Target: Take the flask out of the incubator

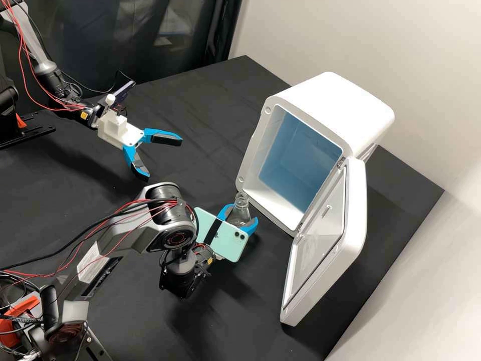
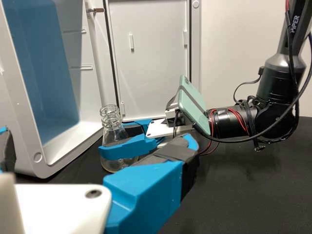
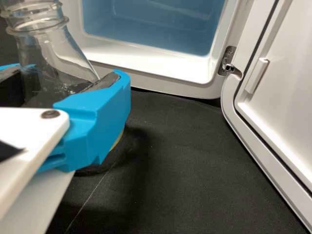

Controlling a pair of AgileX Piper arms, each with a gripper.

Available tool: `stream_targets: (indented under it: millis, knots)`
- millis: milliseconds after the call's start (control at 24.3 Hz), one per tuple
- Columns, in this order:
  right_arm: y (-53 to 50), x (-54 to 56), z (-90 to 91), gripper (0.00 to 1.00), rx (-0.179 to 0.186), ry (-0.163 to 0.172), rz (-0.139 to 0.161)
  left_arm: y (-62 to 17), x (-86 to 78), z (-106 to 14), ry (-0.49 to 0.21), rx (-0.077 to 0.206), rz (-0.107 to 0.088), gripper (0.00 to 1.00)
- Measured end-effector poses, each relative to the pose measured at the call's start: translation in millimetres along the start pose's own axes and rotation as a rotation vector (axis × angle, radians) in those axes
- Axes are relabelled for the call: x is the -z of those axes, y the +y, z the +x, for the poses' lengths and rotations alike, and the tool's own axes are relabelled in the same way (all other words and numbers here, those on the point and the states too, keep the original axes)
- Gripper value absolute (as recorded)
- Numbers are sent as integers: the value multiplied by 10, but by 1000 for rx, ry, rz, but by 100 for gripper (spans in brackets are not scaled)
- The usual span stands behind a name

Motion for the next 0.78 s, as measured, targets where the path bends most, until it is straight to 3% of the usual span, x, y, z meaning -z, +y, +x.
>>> stream_targets:
  millis: [782]
  knots:
    - [-45, -63, -11, 100, 38, -38, 6, -14, 4, 2, 3, 11, 0, 100]
